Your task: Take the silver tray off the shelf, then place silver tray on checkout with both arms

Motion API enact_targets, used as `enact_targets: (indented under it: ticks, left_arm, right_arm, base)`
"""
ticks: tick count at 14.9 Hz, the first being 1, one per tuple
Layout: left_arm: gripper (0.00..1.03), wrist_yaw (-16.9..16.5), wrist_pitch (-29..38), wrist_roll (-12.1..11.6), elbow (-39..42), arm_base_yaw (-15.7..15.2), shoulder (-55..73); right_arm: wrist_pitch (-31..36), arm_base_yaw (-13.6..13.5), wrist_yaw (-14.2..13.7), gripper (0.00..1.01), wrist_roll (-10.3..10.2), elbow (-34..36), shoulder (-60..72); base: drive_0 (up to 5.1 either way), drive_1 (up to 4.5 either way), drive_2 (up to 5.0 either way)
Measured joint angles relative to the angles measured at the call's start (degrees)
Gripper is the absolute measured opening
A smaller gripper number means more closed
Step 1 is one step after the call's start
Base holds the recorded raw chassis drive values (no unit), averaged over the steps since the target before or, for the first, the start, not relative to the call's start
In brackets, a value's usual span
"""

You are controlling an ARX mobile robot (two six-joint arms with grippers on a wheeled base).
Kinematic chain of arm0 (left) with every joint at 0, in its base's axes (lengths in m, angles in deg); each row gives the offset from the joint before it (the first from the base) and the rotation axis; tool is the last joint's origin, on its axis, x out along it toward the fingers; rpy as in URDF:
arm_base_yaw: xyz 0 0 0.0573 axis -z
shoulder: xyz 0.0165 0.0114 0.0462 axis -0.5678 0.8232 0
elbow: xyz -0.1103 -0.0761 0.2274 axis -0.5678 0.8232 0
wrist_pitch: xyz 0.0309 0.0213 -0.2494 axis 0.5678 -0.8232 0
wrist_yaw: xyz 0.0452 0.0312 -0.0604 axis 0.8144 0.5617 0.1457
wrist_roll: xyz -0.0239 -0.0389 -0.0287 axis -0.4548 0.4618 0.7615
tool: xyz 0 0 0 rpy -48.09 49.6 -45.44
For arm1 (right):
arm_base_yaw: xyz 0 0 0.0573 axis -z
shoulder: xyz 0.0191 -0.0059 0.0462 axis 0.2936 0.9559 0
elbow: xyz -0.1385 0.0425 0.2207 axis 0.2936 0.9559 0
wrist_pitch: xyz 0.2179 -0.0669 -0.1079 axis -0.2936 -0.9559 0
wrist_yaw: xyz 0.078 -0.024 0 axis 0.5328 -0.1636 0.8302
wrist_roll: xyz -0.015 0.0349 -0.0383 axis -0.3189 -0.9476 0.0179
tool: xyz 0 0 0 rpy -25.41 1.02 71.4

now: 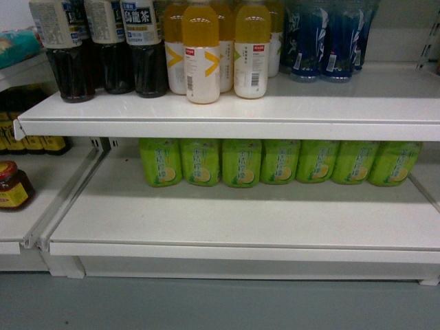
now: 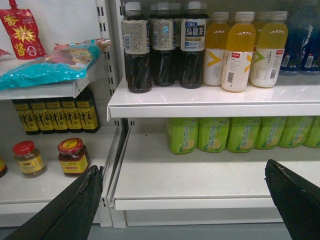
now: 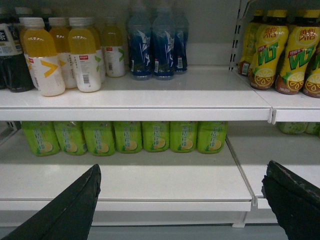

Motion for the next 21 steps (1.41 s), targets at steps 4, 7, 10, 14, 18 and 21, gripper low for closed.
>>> enact_targets:
  ticks: [4,7,10,14,18,21]
  left_arm:
    - [0.98,0.0,-0.3,0.0,0.0,0.0,0.0]
    - [0.98,-0.1,0.0,0.0,0.0,0.0,0.0]
    - [0.98,0.1,0.0,0.0,0.0,0.0,0.0]
    - [0.98,0.0,0.0,0.0,0.0,0.0,0.0]
    - [0.98,0.1,0.2,0.0,0.0,0.0,0.0]
    - [0.98,0.0,0.2,0.0,0.0,0.0,0.0]
  right_arm:
    - [-0.2,0.0,0.0,0.98,0.0,0.0,0.0]
    - [0.0,0.0,0.0,0.98,-0.1,0.0,0.0]
    - [0.0,0.0,0.1,0.98,0.0,0.0,0.0]
    - [0.0,0.0,0.0,0.98,0.1,0.0,0.0]
    - [0.2,0.0,0.0,0.98,0.0,0.0,0.0]
    - [0.0,0.0,0.0,0.98,0.0,0.0,0.0]
  base:
    - [0.0,0.00,0.0]
    - [0.0,0.00,0.0]
    - [0.0,0.00,0.0]
    - [0.0,0.00,0.0]
    - [0.0,0.00,0.0]
    - [0.0,0.00,0.0]
